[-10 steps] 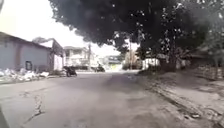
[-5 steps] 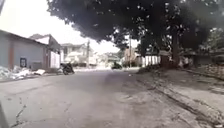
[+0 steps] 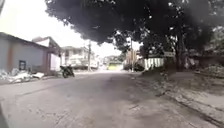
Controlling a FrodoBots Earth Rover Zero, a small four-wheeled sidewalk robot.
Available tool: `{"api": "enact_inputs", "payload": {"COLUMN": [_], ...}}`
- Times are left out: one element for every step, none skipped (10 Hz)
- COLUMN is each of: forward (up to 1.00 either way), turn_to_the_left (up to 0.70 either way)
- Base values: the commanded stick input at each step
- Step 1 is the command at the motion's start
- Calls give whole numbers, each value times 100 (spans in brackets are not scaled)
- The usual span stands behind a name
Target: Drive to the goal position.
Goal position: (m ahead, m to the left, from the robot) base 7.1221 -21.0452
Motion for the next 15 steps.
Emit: {"api": "enact_inputs", "payload": {"forward": [70, 70, 70, 70, 70, 70, 70, 70, 70, 70, 70, 70, 70, 70, 70], "turn_to_the_left": [0, 0, 0, 0, 0, 0, 0, -1, -17, -33, -35, -35, -26, -9, 0]}}
